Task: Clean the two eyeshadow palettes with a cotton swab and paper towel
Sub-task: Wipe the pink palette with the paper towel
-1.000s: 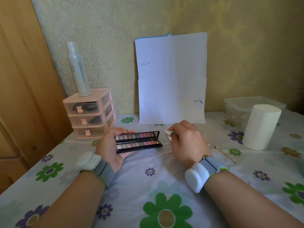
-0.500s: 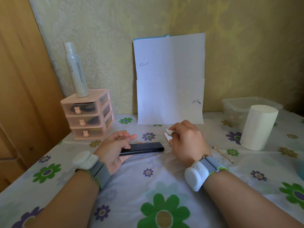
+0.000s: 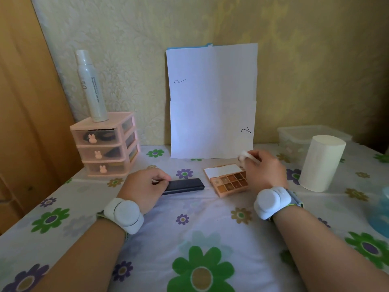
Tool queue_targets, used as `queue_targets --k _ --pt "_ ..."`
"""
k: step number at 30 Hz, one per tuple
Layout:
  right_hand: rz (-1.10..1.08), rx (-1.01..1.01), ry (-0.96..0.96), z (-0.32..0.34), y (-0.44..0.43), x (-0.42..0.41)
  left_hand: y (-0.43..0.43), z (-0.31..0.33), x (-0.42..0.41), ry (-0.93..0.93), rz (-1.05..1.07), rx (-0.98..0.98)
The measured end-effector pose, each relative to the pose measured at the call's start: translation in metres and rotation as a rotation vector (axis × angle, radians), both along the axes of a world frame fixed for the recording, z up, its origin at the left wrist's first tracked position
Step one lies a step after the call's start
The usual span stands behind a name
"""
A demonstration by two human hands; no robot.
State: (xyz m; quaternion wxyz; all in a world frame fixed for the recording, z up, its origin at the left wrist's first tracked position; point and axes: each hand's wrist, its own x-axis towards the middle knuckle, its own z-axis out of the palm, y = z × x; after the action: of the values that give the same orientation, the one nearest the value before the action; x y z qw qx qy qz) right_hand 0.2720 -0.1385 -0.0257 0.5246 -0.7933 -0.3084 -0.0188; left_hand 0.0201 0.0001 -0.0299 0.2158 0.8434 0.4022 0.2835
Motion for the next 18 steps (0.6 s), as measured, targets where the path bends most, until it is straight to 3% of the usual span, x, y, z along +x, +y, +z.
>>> queue_targets --k 7,12,15,18 --pt "-0.076 0.056 0.181 0.006 -0.014 0.020 0.007 -0.001 -0.003 0.107 -0.003 0.040" --pt "0.024 0.038 0.261 0.003 -0.008 0.019 0.007 -0.007 -0.002 0.151 0.035 0.042" --pt "0.051 0.060 0.325 0.003 -0.004 0.019 -0.009 0.007 0.002 0.143 0.171 0.201" --pt "0.065 0.038 0.355 0.003 -0.003 0.017 -0.036 0.022 0.015 0.001 0.175 0.402"
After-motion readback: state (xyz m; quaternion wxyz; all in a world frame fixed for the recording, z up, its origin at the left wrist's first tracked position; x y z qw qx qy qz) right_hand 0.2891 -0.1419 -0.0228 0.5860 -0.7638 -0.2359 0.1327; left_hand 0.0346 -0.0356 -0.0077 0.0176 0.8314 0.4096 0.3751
